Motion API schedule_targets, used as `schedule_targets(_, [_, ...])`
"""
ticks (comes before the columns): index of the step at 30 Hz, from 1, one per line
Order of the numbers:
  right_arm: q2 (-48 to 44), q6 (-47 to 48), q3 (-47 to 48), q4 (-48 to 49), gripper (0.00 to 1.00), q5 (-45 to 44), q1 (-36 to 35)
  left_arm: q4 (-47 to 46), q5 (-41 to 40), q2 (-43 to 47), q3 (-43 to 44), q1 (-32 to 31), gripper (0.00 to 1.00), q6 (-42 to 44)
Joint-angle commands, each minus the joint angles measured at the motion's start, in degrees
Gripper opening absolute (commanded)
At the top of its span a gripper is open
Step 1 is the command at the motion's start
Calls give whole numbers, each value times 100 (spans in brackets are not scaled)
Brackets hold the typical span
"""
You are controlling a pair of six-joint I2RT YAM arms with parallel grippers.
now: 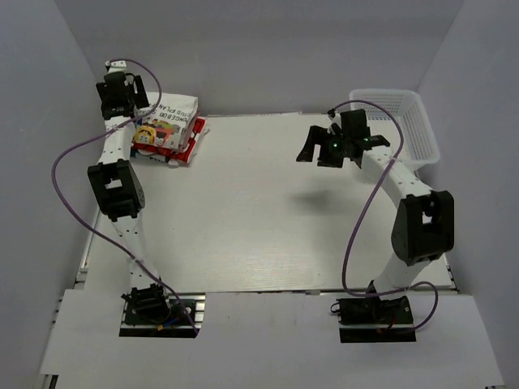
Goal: Fold and stack the t-shirts
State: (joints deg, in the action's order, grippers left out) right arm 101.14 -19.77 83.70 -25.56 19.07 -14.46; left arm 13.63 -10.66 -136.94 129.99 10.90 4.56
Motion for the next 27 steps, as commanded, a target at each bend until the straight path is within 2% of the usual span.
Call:
schedule_targets(1, [-886,-176,-722,885,91,264,-48,8,-472,1572,-903,-123,100,-1157])
schedule_targets(4, [-1333,-19,-1276,1141,91,325,-145,8,-710,1978,-1266,-123,100,-1387])
schedule_targets(6, [-1825,52,-1749,1185,91,325,-215,840,-762,2092,-810,-175,100,-1387])
schedule_targets(8, [-2422,44,-2232,1307,91,151,-268,1342,-841,2320,-1000,-176,100,-1553])
schedule_targets(10, [-3017,-27,-2926,1562,91,79,-242,1344,-615,3083,-1614,-324,100,-1947])
schedule_targets(11, [-3152,-36,-3104,1676,91,158,-207,1344,-491,3425,-2462,-412,100,-2080])
schedule_targets(12, [-3293,-105,-3471,1747,91,19,-207,1249,-238,3786,-2931,-630,100,-2299])
schedule_targets(13, [-3625,-193,-3579,1739,91,-69,-215,1134,-44,4555,-3432,-754,100,-2823])
schedule_targets(14, [-3724,-298,-3693,1756,91,-262,-224,698,324,4972,-4594,-886,100,-3055])
schedule_targets(15, [-3794,-386,-3790,1756,91,-342,-207,442,466,5385,-5197,-1035,100,-3292])
schedule_targets(16, [-4047,-561,-4017,1713,91,-447,-215,187,564,6146,-6291,-1341,100,-3712])
schedule_targets(18, [-4242,-598,-4220,1669,91,-728,-198,-271,792,6713,-7133,-1633,100,-3970])
schedule_targets(20, [-4427,-616,-4414,1598,91,-887,-198,-108,793,6987,-7645,-1897,100,-3971])
schedule_targets(22, [-4532,-616,-4511,1668,91,-905,-215,496,619,7111,-7647,-2064,100,-3971])
schedule_targets(27, [-4980,-686,-4916,1984,91,-782,-207,869,100,7691,-7867,-2188,100,-3971])
